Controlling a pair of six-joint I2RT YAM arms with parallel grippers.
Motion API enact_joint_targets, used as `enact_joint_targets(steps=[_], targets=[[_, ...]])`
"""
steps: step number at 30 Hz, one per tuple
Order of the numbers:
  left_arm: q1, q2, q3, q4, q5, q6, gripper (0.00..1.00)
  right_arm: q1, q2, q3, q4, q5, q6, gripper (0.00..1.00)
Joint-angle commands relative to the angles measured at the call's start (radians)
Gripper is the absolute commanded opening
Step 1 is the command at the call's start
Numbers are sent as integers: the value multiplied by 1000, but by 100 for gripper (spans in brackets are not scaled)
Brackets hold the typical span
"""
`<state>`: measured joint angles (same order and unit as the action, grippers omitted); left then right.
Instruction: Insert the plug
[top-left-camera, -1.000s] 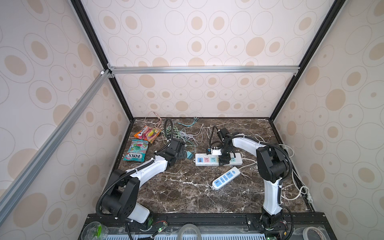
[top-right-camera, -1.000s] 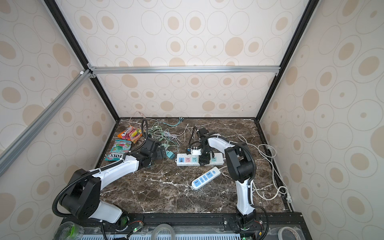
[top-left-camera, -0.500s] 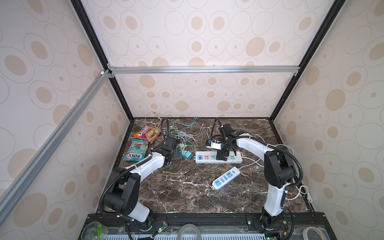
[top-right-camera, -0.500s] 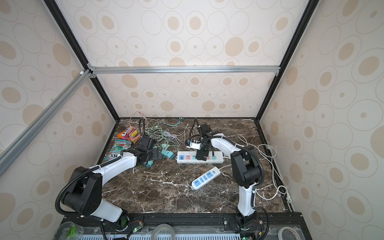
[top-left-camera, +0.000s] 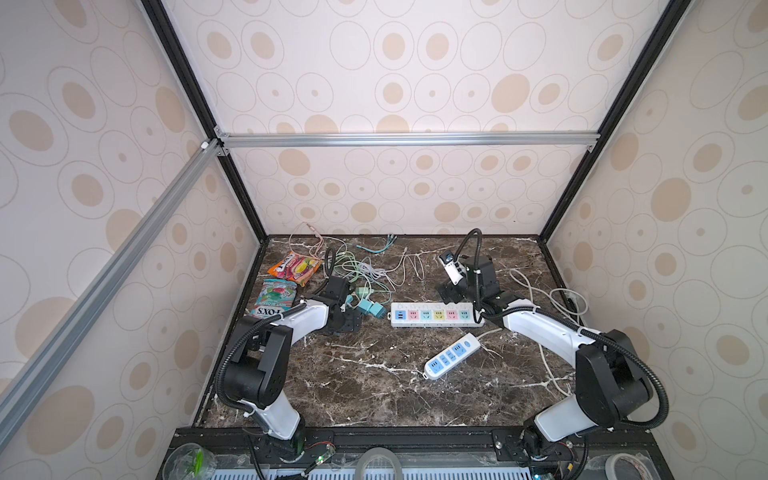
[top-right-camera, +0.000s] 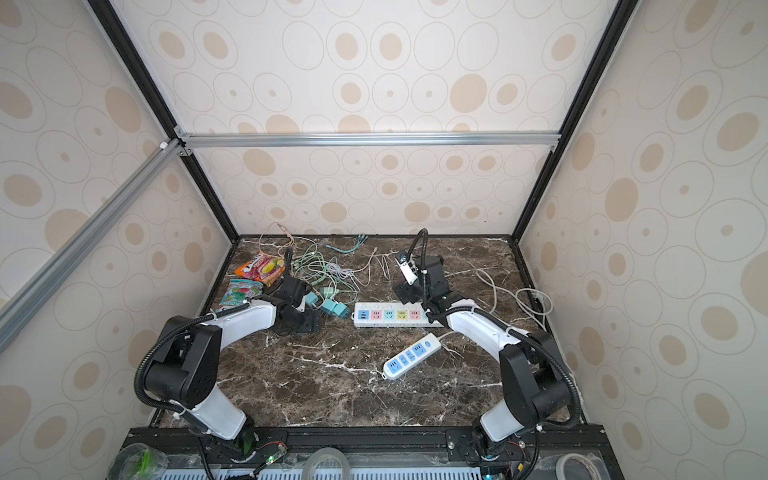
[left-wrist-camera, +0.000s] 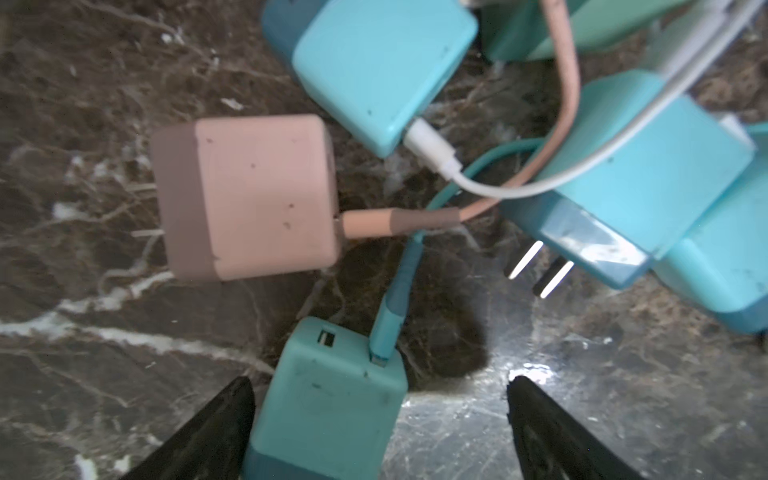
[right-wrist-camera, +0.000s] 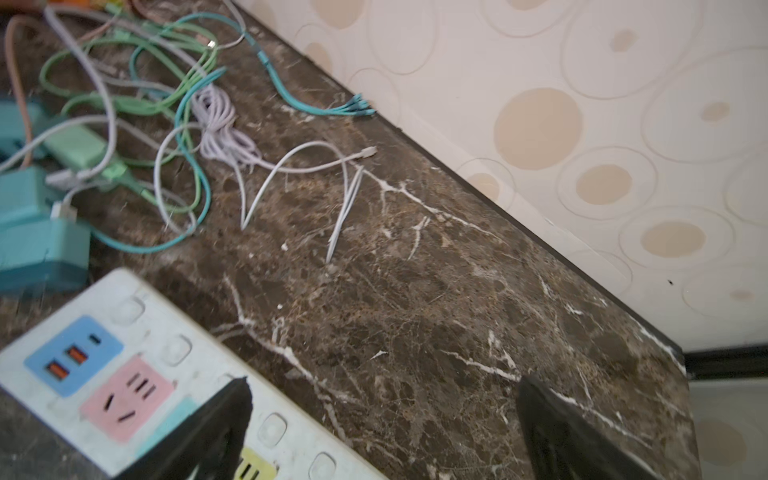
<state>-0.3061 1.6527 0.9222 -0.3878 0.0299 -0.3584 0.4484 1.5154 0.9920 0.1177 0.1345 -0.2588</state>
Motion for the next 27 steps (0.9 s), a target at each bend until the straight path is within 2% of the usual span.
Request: enact_joint_targets(steps=[1, 3, 5, 10, 13, 18, 23, 27], targets=[[-33, -18, 0, -33, 68, 42, 93, 3, -42, 17, 36, 99, 192, 100], [-64, -6, 5, -61, 57, 44, 88, 3, -42, 34, 13, 146, 201, 100], [-93, 5, 4, -87, -15, 31, 85, 2, -47, 43, 17, 207, 223, 100], [-96, 9, -17, -101, -115, -16, 78, 3, -83, 12, 100, 240, 230, 100], [-94, 17, -17, -92, -125, -29, 74, 3, -95, 8, 104, 259, 231, 100], [-93, 30, -13, -85, -94, -25, 66, 3, -86, 65, -42, 309, 280, 100], [-94, -3, -38, -70, -72, -21, 52, 2, -82, 69, -43, 333, 284, 100], [-93, -21, -40, -73, -91, -21, 31, 3, -81, 64, -18, 298, 284, 100]])
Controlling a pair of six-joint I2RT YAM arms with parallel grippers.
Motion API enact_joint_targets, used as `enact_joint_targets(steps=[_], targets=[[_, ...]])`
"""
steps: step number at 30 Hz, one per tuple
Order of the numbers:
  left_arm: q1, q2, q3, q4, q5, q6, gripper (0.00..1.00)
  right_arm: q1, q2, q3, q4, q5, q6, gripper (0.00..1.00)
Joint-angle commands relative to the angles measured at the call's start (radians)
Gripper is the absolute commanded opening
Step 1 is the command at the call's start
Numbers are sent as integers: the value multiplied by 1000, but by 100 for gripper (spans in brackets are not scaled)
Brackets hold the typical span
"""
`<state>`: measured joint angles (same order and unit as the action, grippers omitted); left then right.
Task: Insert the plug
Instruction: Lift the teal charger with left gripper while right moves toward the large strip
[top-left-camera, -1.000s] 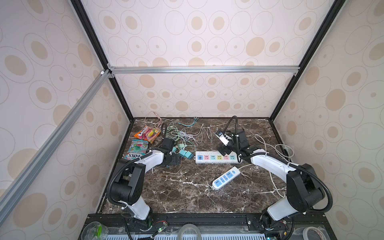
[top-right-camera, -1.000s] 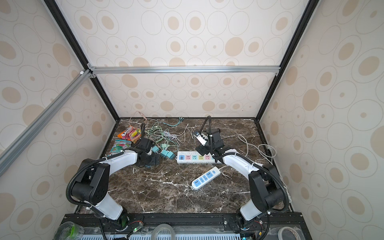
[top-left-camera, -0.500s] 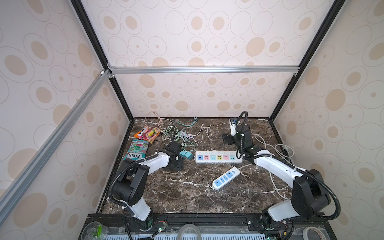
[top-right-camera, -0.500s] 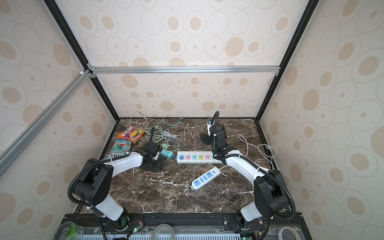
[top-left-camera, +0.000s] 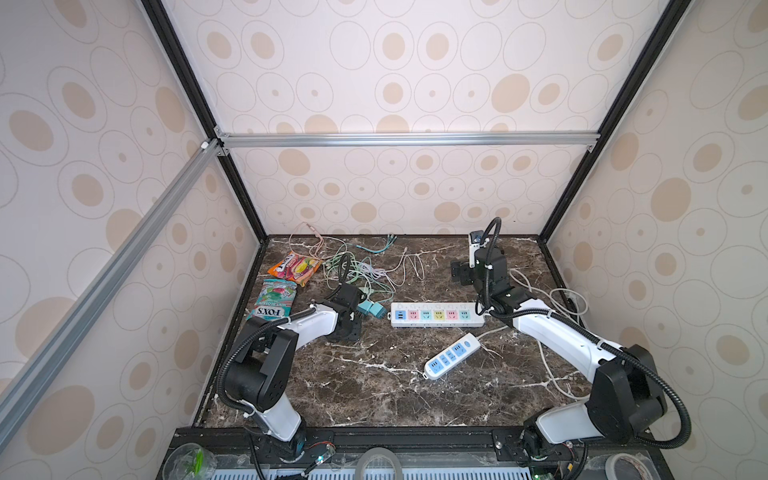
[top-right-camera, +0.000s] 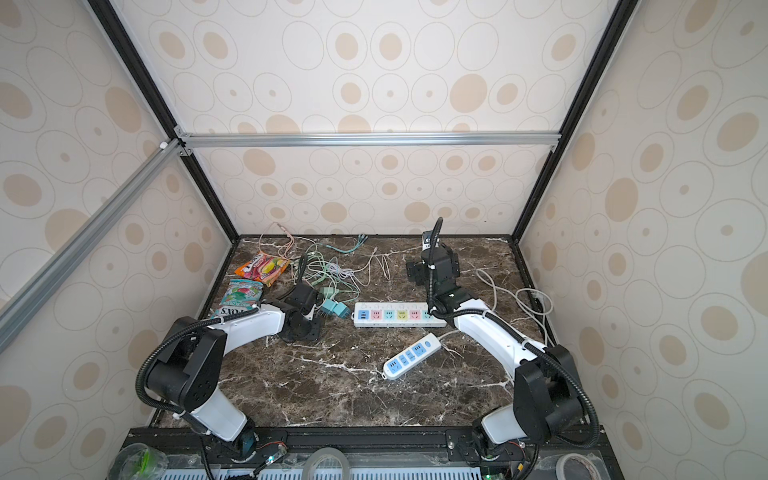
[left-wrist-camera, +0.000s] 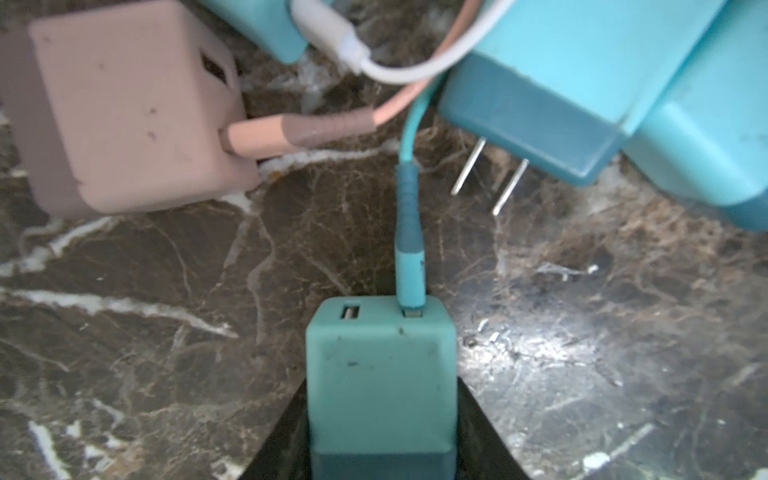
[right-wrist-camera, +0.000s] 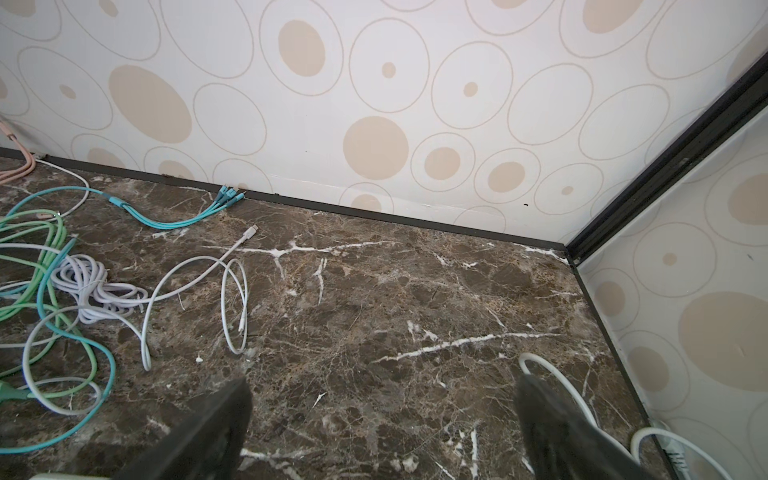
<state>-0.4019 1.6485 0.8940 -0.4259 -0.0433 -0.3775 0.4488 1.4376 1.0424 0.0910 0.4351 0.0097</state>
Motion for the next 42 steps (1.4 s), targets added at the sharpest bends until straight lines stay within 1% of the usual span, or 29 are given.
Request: enact_joint_targets(steps=[1, 3, 5, 6, 8, 10, 15, 17, 22, 24, 28, 29, 34, 37, 40, 42], targets=[[3, -27, -5, -41, -24, 1, 26, 2, -1, 16, 7, -24, 9, 100], [3, -58, 13, -62, -42, 7, 16, 2, 7, 23, -5, -50, 9, 100], [3, -109, 47, -93, -30, 18, 2, 2, 13, 32, -22, -45, 22, 100], [3, -137, 63, -98, -20, 19, 0, 2, 15, 34, -28, -42, 32, 100], [4, -204, 103, -101, -8, 17, 0, 2, 12, 29, -25, -65, 43, 100], [10, -245, 159, -125, -10, 15, 0, 2, 10, 30, -26, -113, 46, 100], [17, -306, 356, -178, 36, 5, 0, 8, 27, 64, -64, -328, 0, 100], [17, -321, 440, -177, 73, 4, 0, 17, 40, 75, -58, -408, -20, 100], [15, -313, 602, -172, 156, 34, 0, 53, 95, 90, 34, -587, -88, 100], [17, -297, 673, -182, 183, 50, 0, 77, 130, 102, 79, -664, -127, 100], [17, -282, 786, -195, 251, 79, 0, 111, 216, 120, 177, -826, -163, 98], [17, -278, 813, -199, 266, 86, 0, 122, 240, 126, 199, -847, -172, 98], [18, -270, 929, -230, 323, 111, 0, 176, 355, 201, 248, -853, -200, 97], [19, -265, 990, -252, 339, 124, 0, 194, 429, 270, 279, -813, -144, 93], [18, -254, 1045, -283, 332, 137, 0, 205, 493, 310, 363, -835, -84, 90], [18, -250, 1068, -297, 327, 140, 0, 215, 534, 335, 404, -813, -58, 86]])
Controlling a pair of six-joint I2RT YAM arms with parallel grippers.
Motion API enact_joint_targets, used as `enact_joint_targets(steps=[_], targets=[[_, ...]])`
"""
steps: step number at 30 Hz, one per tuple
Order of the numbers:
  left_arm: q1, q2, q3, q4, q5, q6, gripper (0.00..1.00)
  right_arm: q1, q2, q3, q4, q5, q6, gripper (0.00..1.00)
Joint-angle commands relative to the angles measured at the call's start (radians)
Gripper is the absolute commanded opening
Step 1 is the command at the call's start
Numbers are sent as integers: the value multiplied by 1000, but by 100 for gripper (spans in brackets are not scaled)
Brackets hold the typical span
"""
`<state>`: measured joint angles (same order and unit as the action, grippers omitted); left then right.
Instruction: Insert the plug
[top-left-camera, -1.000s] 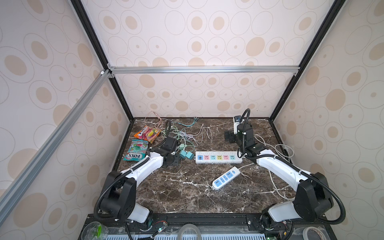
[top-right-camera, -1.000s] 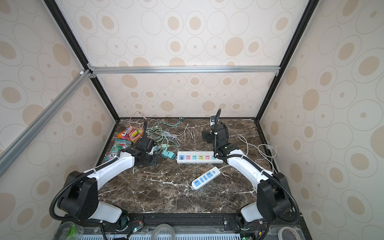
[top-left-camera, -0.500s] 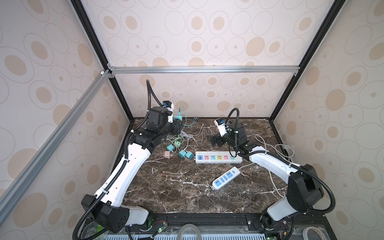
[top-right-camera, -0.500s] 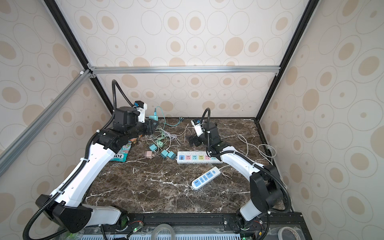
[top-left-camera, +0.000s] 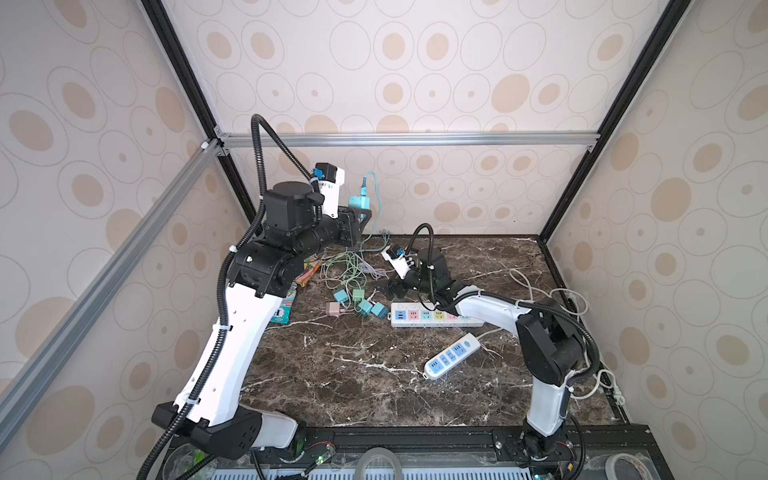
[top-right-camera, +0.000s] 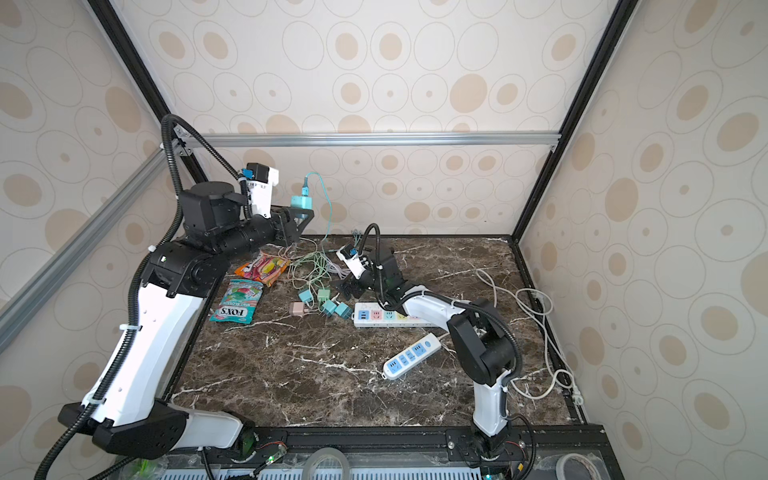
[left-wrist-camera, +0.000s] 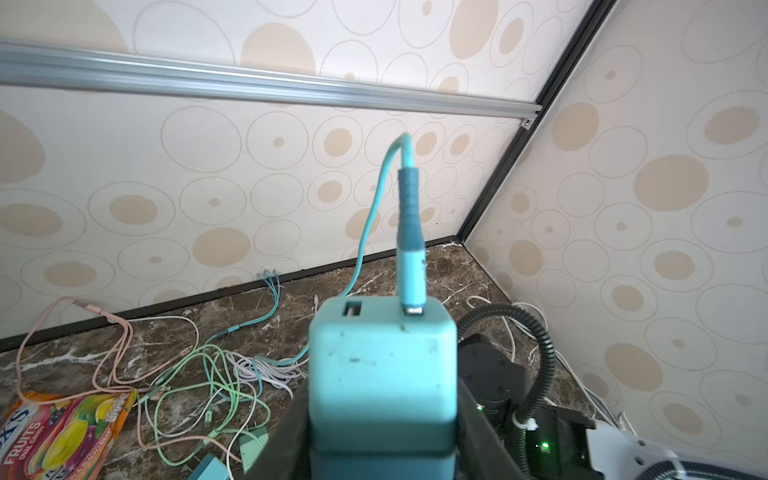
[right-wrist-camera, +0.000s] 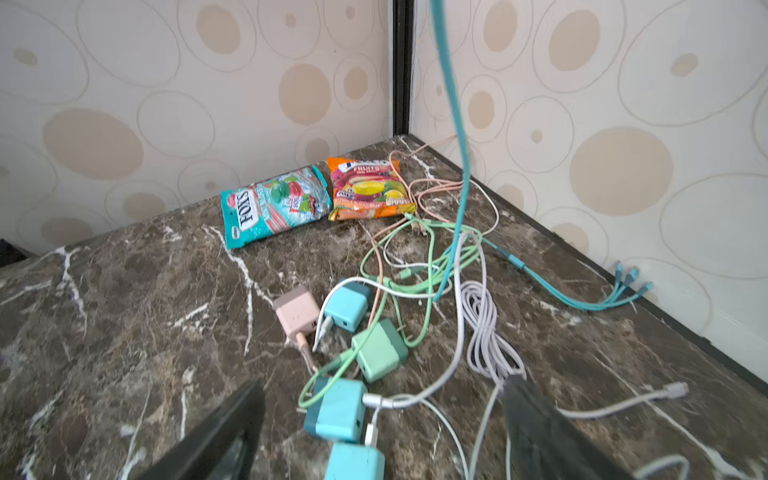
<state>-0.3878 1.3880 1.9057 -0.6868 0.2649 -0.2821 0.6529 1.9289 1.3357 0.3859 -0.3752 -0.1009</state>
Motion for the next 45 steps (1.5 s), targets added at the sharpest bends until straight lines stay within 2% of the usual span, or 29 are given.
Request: enact_joint_targets(steps=[1, 4, 8, 12, 15, 19, 23, 25, 28, 35, 40, 45], targets=[[4, 13, 65, -40, 20, 46, 0, 18, 64, 54, 130, 34, 70, 83], [7, 10, 87, -43, 30, 43, 0, 22, 107, 88, 170, 123, 122, 78], [8, 12, 135, -41, 72, 37, 0, 22, 180, 173, 166, 48, 127, 78], [10, 12, 171, -45, 93, 30, 0, 27, 269, 281, 151, 109, 149, 75], [12, -2, 184, -44, 95, 31, 0, 31, 335, 376, 120, 100, 151, 71], [20, -12, 210, -70, 50, 40, 0, 41, 381, 456, 108, 171, 165, 45], [27, -30, 194, -91, -68, 52, 0, 42, 323, 430, 150, 159, 188, 12], [28, -33, 179, -104, -153, 53, 0, 43, 276, 427, 135, 132, 188, 1], [29, -31, 153, -118, -236, 58, 0, 42, 191, 420, 139, 104, 192, 0], [29, -30, 78, -95, -334, 79, 0, 42, 53, 496, 121, 59, 211, 0], [29, 4, 66, -95, -334, 83, 0, 42, 19, 566, 118, 1, 268, 0], [30, 13, 63, -94, -329, 86, 0, 42, -15, 567, 110, -12, 270, 0]])
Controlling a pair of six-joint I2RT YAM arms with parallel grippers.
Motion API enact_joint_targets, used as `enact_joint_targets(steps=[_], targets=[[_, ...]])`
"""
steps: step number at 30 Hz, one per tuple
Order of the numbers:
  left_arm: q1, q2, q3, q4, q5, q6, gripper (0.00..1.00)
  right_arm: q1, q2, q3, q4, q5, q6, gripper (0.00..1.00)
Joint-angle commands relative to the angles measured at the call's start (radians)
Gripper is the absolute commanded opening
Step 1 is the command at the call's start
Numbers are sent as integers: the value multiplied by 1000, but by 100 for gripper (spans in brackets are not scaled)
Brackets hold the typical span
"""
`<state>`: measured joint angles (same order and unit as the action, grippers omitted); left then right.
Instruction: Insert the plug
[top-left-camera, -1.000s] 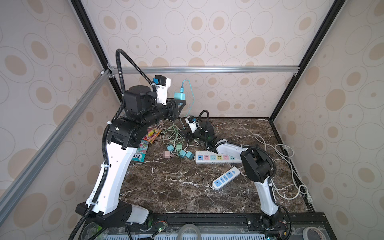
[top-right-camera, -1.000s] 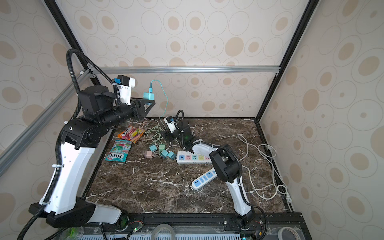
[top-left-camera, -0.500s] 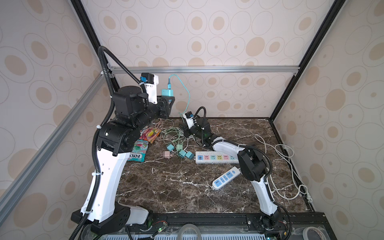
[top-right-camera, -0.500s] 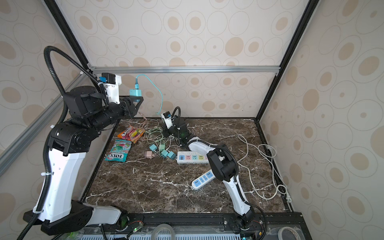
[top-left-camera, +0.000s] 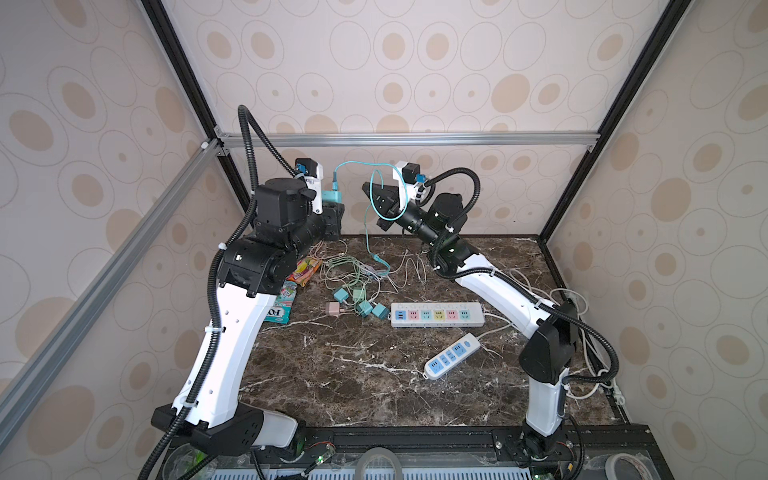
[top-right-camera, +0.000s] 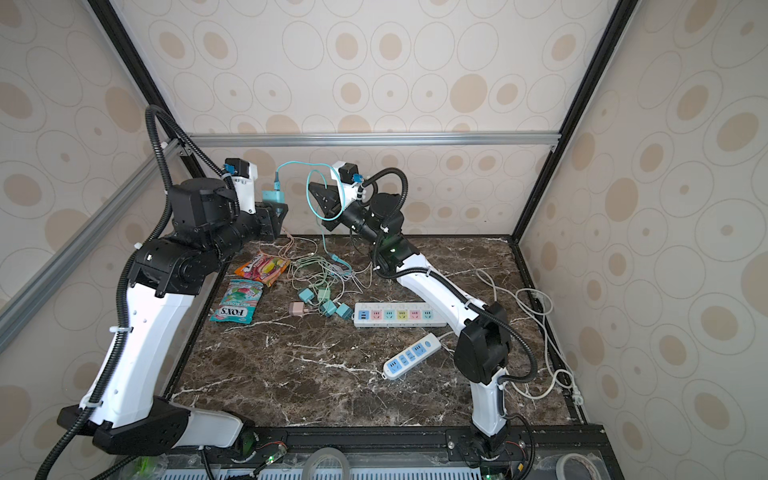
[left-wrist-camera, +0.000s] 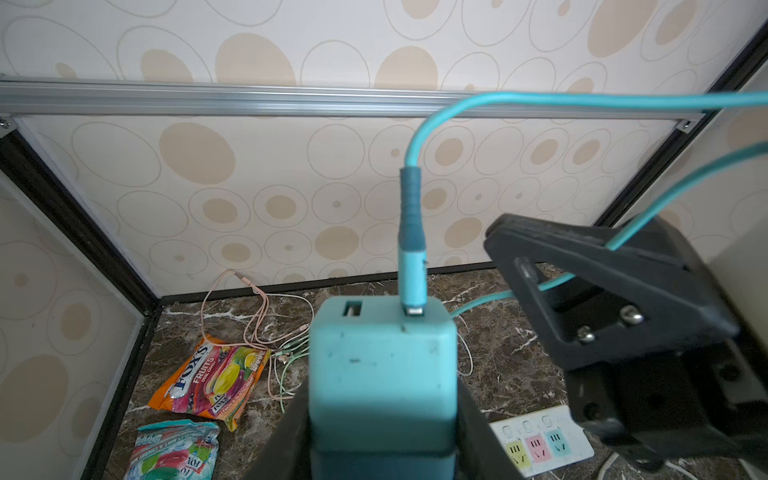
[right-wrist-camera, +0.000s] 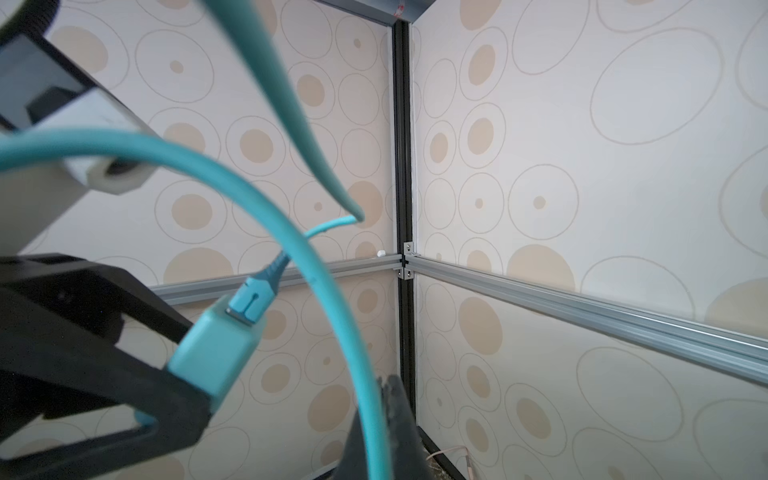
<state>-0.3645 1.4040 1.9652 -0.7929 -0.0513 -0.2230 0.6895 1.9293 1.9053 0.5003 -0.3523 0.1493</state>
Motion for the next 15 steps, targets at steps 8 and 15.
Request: enact_joint_targets(steps=[8, 15], targets=[[1, -16, -31, 17, 116, 44, 0, -21, -173, -158, -33, 5, -10, 0], [-62, -8, -31, 43, 258, 63, 0, -83, -407, -347, -134, 43, -66, 0]])
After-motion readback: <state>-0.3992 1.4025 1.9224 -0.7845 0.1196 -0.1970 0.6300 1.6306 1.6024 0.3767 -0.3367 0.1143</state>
